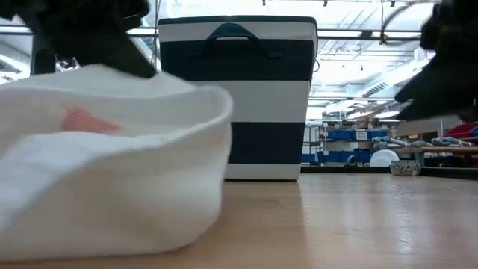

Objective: Sort clothes
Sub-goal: Put the white underwear into the blue bin

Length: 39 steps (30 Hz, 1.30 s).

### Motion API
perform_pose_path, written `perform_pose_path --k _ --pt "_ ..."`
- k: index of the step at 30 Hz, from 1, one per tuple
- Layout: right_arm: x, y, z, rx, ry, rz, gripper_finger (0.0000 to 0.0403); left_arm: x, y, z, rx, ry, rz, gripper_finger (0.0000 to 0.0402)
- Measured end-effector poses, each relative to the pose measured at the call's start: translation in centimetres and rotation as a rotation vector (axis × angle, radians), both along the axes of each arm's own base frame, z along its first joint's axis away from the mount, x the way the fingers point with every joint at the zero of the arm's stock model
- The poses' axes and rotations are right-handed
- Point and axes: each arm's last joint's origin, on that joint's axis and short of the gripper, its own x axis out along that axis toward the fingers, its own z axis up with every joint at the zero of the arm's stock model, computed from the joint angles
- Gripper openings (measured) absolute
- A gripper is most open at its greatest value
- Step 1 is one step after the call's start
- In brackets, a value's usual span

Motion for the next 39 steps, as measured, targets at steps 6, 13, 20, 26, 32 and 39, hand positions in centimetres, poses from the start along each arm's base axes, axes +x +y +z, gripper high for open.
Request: perform_pose_path --k 6,13,20,26,32,39 --pt "-0.9 -1.0 -2.8 -0.005 -0.071 0.026 0.021 2.1 0.8 3.3 0.067 -0.035 -0.029 0.0002" --pt "-1.0 -1.7 -3.4 -0.03 -0.071 -0.005 0.021 4.9 2.6 10.5 0.122 -0.043 -0.008 0.0001" --pt "-0.9 -1.8 -3.4 -0.04 -0.065 -0.006 0.021 6.2 6.0 20.4 0.301 -0.212 0.0 0.0" --pt "-0.9 -1.8 -3.4 -0.044 -0.063 -0.003 0.021 5.2 12.0 28.3 0.451 -0.358 0.153 0.0" --pt "-0.9 -1.8 -3.4 -0.05 -0.061 0.0 0.021 2.7 18.9 33.5 0.521 -0.48 0.426 0.0" --pt "-0.9 -1.8 -3.4 -0.068 -0.052 0.008 0.021 1.1 23.9 34.8 0.534 -0.555 0.601 0.0"
